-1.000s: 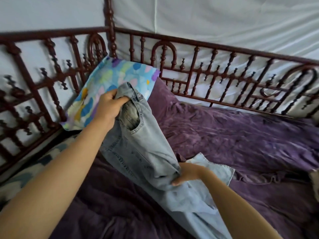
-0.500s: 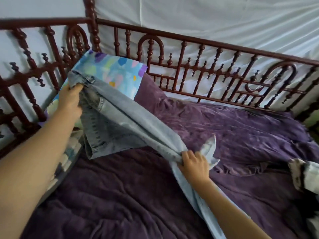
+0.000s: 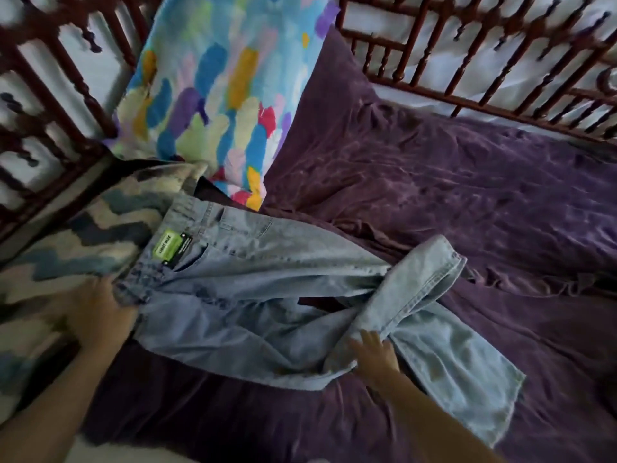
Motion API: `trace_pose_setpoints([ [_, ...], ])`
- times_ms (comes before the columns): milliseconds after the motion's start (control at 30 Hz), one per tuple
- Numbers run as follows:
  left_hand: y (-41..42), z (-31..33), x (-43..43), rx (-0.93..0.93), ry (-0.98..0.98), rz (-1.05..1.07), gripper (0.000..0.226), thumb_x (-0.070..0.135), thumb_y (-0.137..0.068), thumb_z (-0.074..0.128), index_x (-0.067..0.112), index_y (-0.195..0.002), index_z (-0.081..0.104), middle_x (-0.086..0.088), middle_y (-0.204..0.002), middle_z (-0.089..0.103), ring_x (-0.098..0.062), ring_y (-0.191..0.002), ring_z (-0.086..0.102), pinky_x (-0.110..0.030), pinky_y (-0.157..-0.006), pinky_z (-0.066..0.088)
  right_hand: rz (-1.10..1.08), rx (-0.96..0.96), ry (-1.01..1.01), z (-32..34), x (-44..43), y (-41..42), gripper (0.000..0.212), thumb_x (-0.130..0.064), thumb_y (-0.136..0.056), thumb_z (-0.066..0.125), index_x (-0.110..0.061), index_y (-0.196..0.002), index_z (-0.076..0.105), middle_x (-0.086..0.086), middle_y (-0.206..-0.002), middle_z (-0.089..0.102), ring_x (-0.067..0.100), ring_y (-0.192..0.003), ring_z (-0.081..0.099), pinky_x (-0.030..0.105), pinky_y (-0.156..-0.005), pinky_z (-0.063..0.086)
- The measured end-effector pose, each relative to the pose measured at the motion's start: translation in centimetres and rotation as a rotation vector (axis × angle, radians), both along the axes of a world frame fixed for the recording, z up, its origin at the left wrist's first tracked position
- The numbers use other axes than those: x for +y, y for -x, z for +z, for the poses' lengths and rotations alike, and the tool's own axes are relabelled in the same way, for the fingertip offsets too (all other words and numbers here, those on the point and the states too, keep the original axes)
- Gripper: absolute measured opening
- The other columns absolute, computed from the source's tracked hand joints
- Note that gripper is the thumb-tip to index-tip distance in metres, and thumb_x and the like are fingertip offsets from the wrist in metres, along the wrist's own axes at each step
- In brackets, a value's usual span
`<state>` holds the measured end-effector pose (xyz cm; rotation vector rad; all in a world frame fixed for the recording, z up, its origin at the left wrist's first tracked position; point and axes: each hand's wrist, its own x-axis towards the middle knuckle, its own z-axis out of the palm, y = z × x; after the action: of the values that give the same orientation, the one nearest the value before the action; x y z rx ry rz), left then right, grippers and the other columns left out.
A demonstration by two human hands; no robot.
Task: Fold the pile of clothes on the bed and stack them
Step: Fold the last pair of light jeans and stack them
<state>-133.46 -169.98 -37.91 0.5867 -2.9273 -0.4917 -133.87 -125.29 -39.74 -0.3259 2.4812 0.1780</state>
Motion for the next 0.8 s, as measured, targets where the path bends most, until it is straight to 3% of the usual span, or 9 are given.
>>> trace_pose_setpoints([
  [100, -1.3, 0.1, 6.6, -0.283, 0.184, -0.331, 0.081, 0.007, -0.039, 0.088, 0.007, -0.116, 0.061, -0.03, -0.124, 0.053, -0.046, -0.118, 0.037, -0.064, -0.088, 0.037, 0.133, 0.097, -0.153, -1.1, 2.8, 1.4, 0.059, -0.035, -0.088, 0.059, -0.027, -0.142, 0.038, 0.021, -0.149, 0.027, 0.035, -0.14, 0.024, 0.057, -0.107, 0.028],
  [200, -2.6, -1.7, 11.2, -0.476, 0.31, -0.727, 0.085, 0.027, -0.041, 0.089, 0.024, -0.122, 0.061, -0.008, -0.124, 0.061, -0.032, -0.122, 0.048, -0.057, -0.099, 0.035, 0.196, -0.006, -0.318, -1.6, 4.6, 2.1, 0.051, -0.026, -0.099, 0.036, -0.022, -0.148, 0.021, 0.008, -0.156, 0.01, 0.028, -0.145, 0.001, 0.05, -0.115, 0.008],
  [267, -2.6, -3.0, 11.7, -0.583, 0.3, -0.669, 0.064, 0.028, -0.065, 0.079, 0.026, -0.126, 0.058, 0.001, -0.12, 0.063, -0.022, -0.113, 0.058, -0.05, -0.102, 0.035, 0.251, -0.023, -0.292, -1.4, 5.3, 2.6, 0.047, -0.025, -0.098, 0.037, -0.023, -0.145, 0.029, 0.002, -0.156, 0.016, 0.024, -0.146, 0.004, 0.05, -0.115, 0.006],
  [367, -2.6, -2.0, 11.7, -0.595, 0.237, -0.683, 0.033, 0.019, -0.058, 0.085, 0.014, -0.086, 0.071, 0.0, -0.077, 0.067, -0.018, -0.069, 0.065, -0.034, -0.065, 0.054, 0.319, 0.115, -0.138, -0.4, 5.9, 2.3, 0.046, -0.031, -0.088, 0.056, -0.007, -0.127, 0.052, 0.013, -0.129, 0.056, 0.019, -0.121, 0.053, 0.047, -0.106, 0.031],
  [433, -2.6, -1.5, 10.8, -0.616, 0.174, -0.63, 0.011, 0.02, -0.084, 0.064, 0.011, -0.09, 0.066, 0.001, -0.083, 0.058, -0.018, -0.077, 0.057, -0.028, -0.066, 0.044, 0.368, 0.09, -0.136, 1.0, 6.4, 0.7, 0.045, -0.029, -0.09, 0.054, 0.001, -0.124, 0.052, 0.013, -0.108, 0.066, 0.023, -0.097, 0.065, 0.039, -0.091, 0.043],
  [533, -2.2, -1.0, 9.5, -0.599, 0.219, -0.581, 0.022, 0.018, -0.095, 0.045, 0.013, -0.079, 0.059, 0.006, -0.076, 0.044, -0.015, -0.074, 0.046, -0.029, -0.065, 0.036, 0.338, -0.307, -0.119, 0.4, 6.9, -4.8, 0.044, -0.02, -0.099, 0.032, -0.005, -0.14, 0.035, 0.016, -0.131, 0.052, 0.035, -0.113, 0.056, 0.041, -0.09, 0.045],
  [633, -1.6, -0.3, 11.1, -0.718, 0.397, -0.63, 0.029, 0.025, -0.097, 0.037, 0.021, -0.111, 0.061, 0.004, -0.113, 0.053, -0.015, -0.106, 0.049, -0.026, -0.087, 0.037, 0.201, -0.495, 0.059, -0.4, 6.4, -9.9, 0.039, -0.035, -0.099, 0.035, -0.013, -0.127, 0.051, 0.014, -0.131, 0.051, 0.033, -0.115, 0.054, 0.037, -0.091, 0.044],
  [700, -2.3, -0.9, 13.8, -0.684, 0.446, -0.656, 0.034, 0.03, -0.091, 0.049, 0.024, -0.124, 0.054, 0.0, -0.127, 0.049, -0.021, -0.119, 0.044, -0.033, -0.097, 0.033, -0.001, -0.417, 0.161, -1.2, 6.7, -11.6, 0.045, -0.049, -0.094, 0.035, -0.017, -0.116, 0.059, 0.009, -0.12, 0.059, 0.027, -0.112, 0.056, 0.032, -0.087, 0.044],
  [800, -4.7, -2.7, 19.0, -0.429, 0.316, -0.947, 0.047, 0.039, -0.065, 0.065, 0.017, -0.106, 0.065, -0.011, -0.104, 0.066, -0.029, -0.095, 0.06, -0.047, -0.078, 0.052, -0.371, 0.163, 0.296, -2.8, 8.3, -11.6, 0.048, -0.047, -0.081, 0.035, -0.014, -0.093, 0.068, 0.009, -0.097, 0.063, 0.034, -0.093, 0.063, 0.04, -0.072, 0.052],
])
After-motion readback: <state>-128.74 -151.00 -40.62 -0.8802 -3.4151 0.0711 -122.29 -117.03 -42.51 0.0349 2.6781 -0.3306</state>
